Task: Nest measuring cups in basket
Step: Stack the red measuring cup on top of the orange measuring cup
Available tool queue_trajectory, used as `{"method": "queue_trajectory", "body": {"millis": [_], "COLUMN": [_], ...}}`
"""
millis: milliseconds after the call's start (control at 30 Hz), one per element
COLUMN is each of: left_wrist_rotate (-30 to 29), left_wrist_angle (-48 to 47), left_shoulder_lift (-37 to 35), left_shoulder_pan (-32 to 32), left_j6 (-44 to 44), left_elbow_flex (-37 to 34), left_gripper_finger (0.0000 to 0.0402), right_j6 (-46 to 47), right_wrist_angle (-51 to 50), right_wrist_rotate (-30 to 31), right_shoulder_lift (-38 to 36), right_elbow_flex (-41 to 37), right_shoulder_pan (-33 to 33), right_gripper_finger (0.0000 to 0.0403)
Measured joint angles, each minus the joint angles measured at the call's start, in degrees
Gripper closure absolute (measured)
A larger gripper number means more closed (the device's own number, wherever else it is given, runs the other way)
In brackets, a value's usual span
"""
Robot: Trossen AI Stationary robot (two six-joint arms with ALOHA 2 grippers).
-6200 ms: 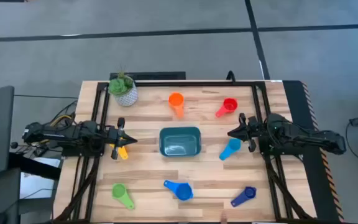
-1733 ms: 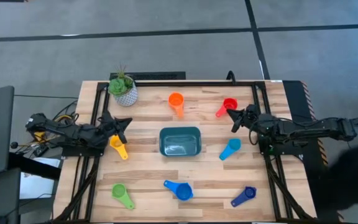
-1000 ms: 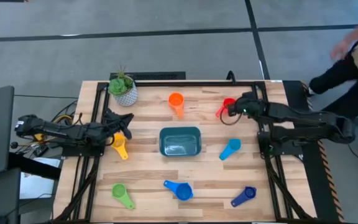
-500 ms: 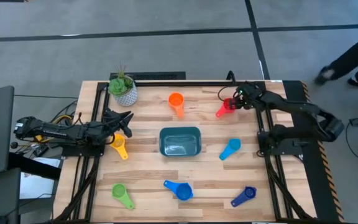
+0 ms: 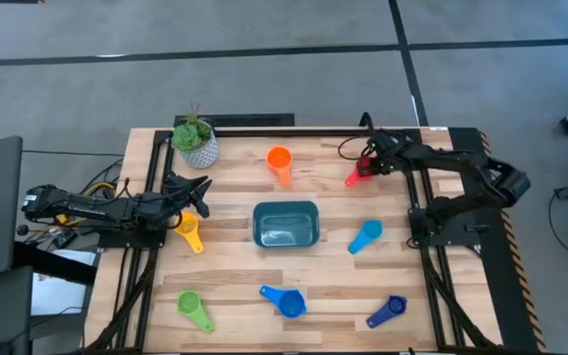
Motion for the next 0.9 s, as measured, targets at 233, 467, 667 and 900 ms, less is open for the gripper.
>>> {"method": "queue_trajectory", "body": {"millis": [233,467,667,900], "left_wrist_rotate": [-0.04,-0.09,-0.26,0.38], "left_wrist_angle": [-0.33,-0.73,-0.71,-2.31], "left_shoulder_lift": [0.00,0.00,0.00,0.00], "left_shoulder_pan": [0.00,0.00,0.00,0.00], "left_j6": [0.07,0.09,0.11,-1.82], "left_elbow_flex": [0.00,0.00,0.00,0.00], "left_gripper_finger": [0.0326,0.0326,0.0326,0.0326], "right_j6": [-6.20,-14.06,-23.56,-33.88], "right_wrist_angle": [-0.59,-1.37,-1.48,-2.63], "right_wrist_rotate": [0.01,0.30,-0.38,-1.50], "right_shoulder_lift": [0.00,0.12,7.87,22.45], "right_elbow_flex": [5.19,17.55,31.11,47.70], "right_shoulder_pan": [3.38,8.78,11.83,17.83], "right_gripper_finger": [0.0387,0.0394,0.0394,0.0396]}}
